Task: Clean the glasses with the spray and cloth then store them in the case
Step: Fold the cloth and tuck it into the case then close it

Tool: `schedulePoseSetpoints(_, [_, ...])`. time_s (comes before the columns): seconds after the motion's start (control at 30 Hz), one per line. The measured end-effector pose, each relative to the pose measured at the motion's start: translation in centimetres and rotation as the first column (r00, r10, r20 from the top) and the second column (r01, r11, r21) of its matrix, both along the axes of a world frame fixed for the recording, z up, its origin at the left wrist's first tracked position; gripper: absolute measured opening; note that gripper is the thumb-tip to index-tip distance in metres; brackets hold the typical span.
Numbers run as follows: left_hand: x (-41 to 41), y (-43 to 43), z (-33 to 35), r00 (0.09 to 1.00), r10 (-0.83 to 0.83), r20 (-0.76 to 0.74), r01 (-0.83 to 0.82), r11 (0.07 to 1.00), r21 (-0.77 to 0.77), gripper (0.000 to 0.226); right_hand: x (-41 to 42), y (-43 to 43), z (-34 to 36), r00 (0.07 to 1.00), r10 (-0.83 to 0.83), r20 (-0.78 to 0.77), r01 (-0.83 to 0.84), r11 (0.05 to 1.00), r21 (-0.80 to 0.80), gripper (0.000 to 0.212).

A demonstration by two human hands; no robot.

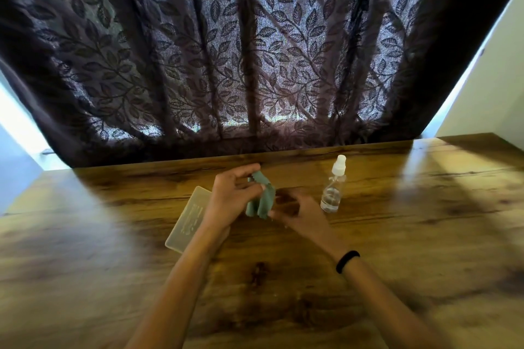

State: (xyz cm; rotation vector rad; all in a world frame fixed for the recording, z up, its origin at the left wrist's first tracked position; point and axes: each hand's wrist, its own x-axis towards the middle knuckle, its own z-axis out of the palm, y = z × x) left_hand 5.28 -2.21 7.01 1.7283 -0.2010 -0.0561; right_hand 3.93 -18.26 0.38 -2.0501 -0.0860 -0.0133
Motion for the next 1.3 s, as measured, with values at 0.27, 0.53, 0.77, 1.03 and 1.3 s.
schedulePoseSetpoints(0.27, [0.7, 1.0, -0.4, 1.000, 0.023, 0.018, -0.023, 0.998, 0.051, 0.054, 0.3, 0.4, -0.9, 0.991, -0.137, -0.001, 0.137, 0.989, -0.055, 0.019])
schedulePoseSetpoints(0.53, [1.6, 1.4, -1.8, 0.920, 0.030, 0.391, -0.259, 0.795, 0.549, 0.053, -0.4, -1.9, 3.9, 0.941, -0.134, 0.311, 0.127, 0.991, 0.044, 0.007])
schedulePoseSetpoints(0.77, [1.4, 0.7, -0.8, 0.807, 0.000, 0.591, -0.382, 0.763, 0.521, 0.027, -0.3, -3.0, 6.5, 0.932, -0.127, 0.340, 0.056, 0.976, 0.210, 0.005])
schedulePoseSetpoints(1.03, [3.5, 0.5, 0.3, 0.972, 0.069, 0.227, -0.151, 0.916, 0.372, 0.019, 1.4, -3.2, 6.2, 0.948, -0.232, 0.217, 0.162, 0.941, 0.295, 0.007])
schedulePoseSetpoints(1.3, [1.7, 1.8, -1.1, 0.949, -0.107, 0.296, -0.075, 0.836, 0.543, 0.023, -0.4, -5.4, 5.4, 0.966, -0.069, 0.249, 0.043, 0.993, 0.110, 0.018])
